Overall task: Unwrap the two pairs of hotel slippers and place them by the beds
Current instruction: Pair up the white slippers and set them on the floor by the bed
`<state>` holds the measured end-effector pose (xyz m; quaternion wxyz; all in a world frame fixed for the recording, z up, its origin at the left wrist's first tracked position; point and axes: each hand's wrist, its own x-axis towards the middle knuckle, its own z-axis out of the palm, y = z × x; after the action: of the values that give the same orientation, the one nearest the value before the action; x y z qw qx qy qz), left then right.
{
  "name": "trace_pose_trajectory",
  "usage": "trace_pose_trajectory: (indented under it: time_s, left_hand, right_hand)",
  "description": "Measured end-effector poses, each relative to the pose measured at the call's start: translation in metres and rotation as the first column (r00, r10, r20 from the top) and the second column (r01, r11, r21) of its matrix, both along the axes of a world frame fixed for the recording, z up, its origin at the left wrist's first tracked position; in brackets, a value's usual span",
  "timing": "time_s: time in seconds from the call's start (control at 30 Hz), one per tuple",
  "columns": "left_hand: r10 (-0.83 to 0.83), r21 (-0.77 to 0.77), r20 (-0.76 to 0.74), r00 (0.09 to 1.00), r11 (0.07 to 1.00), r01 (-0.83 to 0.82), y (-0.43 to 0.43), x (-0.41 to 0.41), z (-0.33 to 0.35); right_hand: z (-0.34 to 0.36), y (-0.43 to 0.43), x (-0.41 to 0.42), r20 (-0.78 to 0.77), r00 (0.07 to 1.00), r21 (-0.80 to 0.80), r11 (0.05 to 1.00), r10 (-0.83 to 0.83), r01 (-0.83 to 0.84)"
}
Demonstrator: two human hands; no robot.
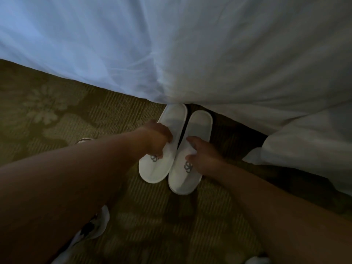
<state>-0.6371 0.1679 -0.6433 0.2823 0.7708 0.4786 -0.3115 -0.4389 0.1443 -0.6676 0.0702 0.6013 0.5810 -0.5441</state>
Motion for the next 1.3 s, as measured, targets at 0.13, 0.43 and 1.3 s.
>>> trace_pose_trajectory:
  time_s: [0.13,0.43,1.3]
  left_hand:
    - [-0.059,0.014,-0.025,0.998,0.998,0.059,0.000,0.002,0.002]
    - [0.037,0.002,0.051,0.998,0.999,-0.037,-0.009,0.042,0.017]
    - [0.076,-0.195,-0.103,0.992,0.976,-0.095,0.008,0.064,0.025]
  right_hand:
    - [0.001,0.001,0.000,-0.034,0.999,-0.006,1.000,-0.010,0.009]
    - [0.047,0.089,-0.017,-0.080,0.996,0.217,0.976,0.025,-0.007]
    - [0.037,0.135,-0.045,0.035,0.969,0.118,0.961,0.246,-0.249]
